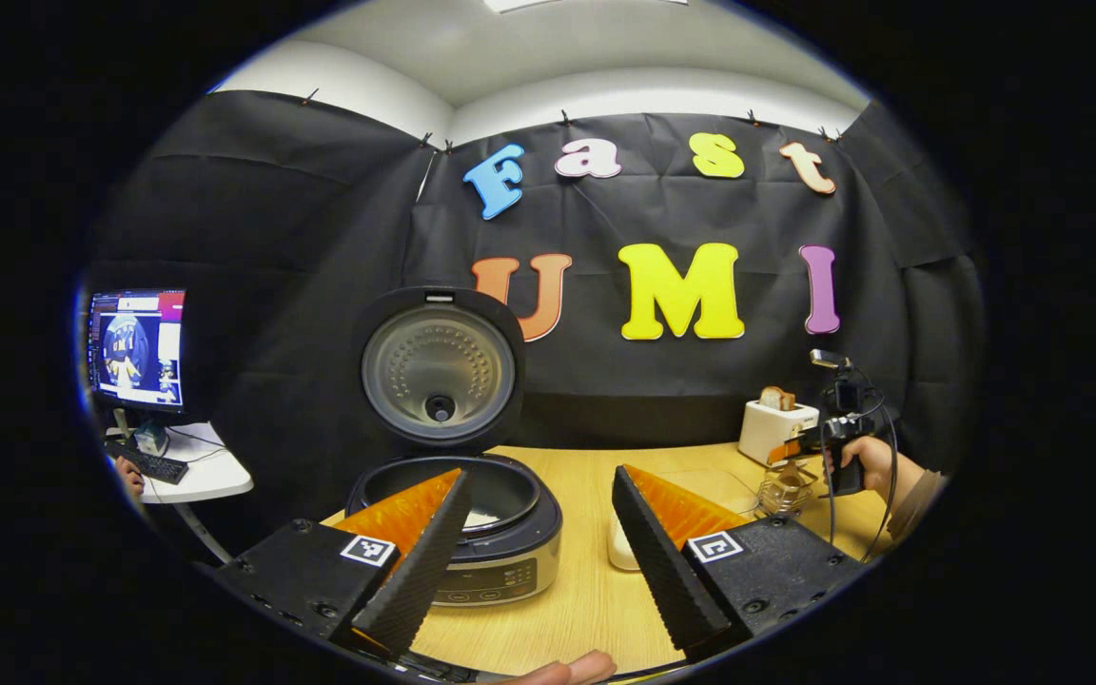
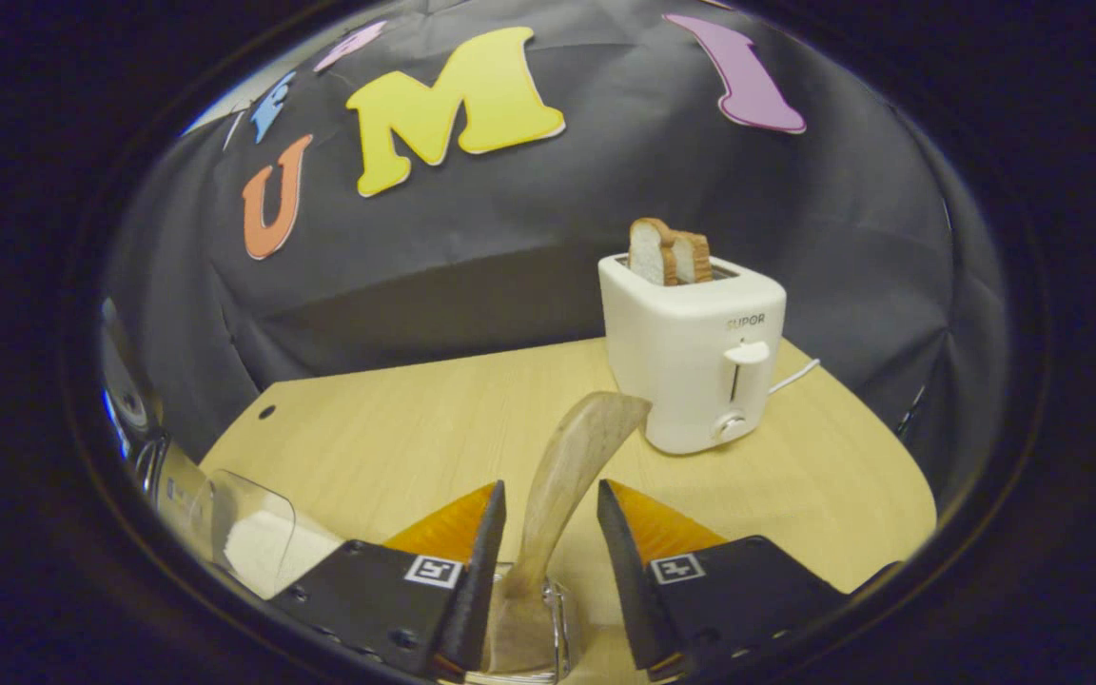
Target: Close the left gripper, press the button to open the rice cooker; take a wooden spoon from the chopstick holder with the right hand, scoop a spoonful of rice and pour it into the rice cooker, then put the wooden spoon back into the chopstick holder.
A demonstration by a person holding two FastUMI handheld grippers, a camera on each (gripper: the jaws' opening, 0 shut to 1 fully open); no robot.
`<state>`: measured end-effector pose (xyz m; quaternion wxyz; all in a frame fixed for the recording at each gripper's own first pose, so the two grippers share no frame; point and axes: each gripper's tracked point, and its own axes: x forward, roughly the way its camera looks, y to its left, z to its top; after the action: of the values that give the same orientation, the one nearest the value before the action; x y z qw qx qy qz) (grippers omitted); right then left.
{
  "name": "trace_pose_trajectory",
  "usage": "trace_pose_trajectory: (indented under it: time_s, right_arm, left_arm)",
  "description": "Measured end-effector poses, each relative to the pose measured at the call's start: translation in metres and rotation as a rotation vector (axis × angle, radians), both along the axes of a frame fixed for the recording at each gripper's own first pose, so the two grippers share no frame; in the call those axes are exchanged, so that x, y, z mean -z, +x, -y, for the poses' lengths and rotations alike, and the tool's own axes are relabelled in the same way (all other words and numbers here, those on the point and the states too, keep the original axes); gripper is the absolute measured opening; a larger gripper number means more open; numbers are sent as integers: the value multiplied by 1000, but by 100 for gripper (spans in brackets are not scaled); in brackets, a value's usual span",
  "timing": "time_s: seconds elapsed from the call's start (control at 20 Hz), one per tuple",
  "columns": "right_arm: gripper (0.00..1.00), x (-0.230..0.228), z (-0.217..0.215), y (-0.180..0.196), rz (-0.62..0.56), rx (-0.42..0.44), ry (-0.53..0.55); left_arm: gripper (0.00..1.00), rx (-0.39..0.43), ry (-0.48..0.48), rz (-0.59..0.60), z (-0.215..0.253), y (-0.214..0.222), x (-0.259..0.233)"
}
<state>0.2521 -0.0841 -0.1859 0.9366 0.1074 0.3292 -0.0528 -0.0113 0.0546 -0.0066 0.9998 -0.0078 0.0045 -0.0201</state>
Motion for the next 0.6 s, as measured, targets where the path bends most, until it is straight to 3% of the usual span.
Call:
trace_pose_trajectory:
  time_s: [0.15,0.3,0.6]
  right_arm:
    - [48,6,-4,-3,-15,-27,23]
    - [20,2,-5,-2,8,-7,49]
    - [16,-26,-7,-25,70,-31,-36]
  left_arm:
    - [96,-4,-11,-12,-1,4,2]
    - [96,-8,-13,-9,-3,3,1]
    - [95,2,-11,-5,1,1,-1]
